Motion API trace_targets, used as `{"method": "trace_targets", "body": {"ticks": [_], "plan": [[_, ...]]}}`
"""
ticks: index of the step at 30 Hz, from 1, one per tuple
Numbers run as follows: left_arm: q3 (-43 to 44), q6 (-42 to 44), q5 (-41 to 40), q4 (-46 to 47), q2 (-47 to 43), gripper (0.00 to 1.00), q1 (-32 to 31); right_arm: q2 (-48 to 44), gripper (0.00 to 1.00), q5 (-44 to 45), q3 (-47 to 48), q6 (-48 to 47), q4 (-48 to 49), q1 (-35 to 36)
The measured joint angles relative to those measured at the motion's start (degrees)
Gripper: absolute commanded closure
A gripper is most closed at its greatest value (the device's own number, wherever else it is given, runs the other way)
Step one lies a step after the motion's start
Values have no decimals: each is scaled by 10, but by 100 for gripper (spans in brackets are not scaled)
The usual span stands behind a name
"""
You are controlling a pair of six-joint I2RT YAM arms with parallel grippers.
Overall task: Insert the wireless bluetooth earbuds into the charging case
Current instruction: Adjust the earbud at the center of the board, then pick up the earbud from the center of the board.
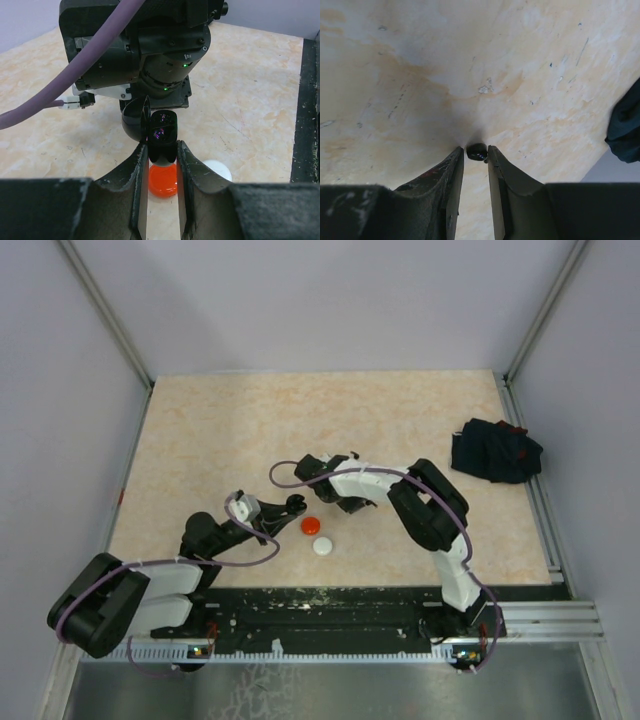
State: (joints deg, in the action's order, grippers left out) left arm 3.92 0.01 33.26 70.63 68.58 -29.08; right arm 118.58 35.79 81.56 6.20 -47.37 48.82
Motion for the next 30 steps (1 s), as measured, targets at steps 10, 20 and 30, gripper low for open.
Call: {"method": "trace_targets", "body": {"ticks": [10,20,30], "plan": [[0,0,0,0,0,100,0,-23,69,-84,2,-2,13,5],[0,0,0,0,0,100,0,-89,68,-191,-18,-30,32,-31],[0,0,0,0,4,100,0,-140,68,-195,-128,52,96,-47]]}}
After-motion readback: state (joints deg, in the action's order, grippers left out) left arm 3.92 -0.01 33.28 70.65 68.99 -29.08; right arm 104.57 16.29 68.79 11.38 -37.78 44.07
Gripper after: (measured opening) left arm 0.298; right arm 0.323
